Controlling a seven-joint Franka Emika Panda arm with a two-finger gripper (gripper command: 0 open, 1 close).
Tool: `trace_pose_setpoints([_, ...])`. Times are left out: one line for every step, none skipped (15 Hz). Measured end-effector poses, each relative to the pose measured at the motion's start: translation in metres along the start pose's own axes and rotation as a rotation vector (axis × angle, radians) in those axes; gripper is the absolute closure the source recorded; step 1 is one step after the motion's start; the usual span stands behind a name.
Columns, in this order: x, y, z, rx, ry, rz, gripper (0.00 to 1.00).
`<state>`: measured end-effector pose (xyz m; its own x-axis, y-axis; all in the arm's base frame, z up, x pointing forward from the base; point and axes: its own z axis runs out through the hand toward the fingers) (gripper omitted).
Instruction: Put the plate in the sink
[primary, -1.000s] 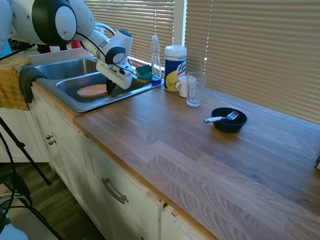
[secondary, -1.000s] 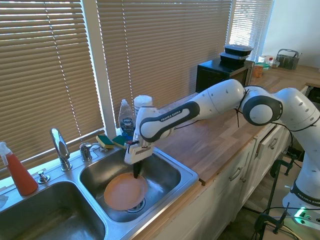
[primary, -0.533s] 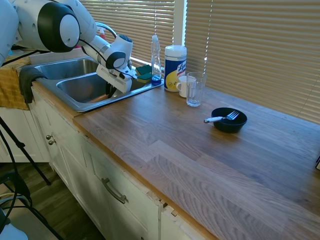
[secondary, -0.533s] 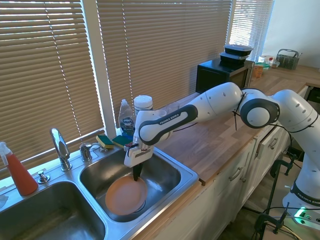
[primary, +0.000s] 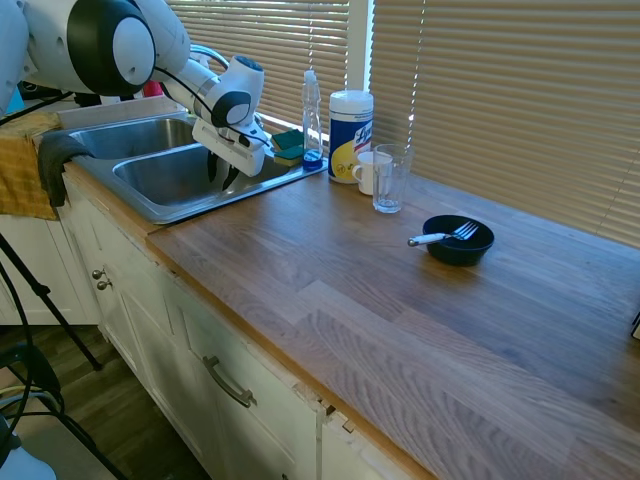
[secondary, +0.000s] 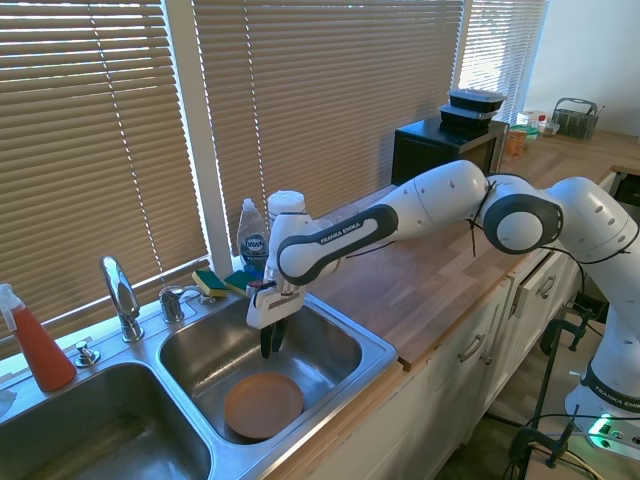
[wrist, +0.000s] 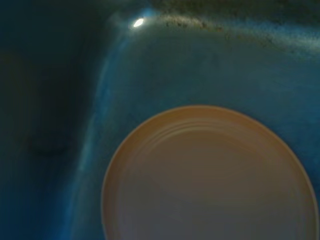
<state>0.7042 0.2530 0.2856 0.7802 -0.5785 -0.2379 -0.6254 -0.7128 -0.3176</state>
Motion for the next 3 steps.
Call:
trace_pose_setpoints([-0.006,0.0,-0.011,0.0,0.004,-0.003,0.0])
trace_pose_setpoints([-0.013,0.002,-0.022,-0.002,0.007,-0.004,0.0])
trace_pose_setpoints([-0.02,0.005,-0.031,-0.007,0.01,-0.006,0.0])
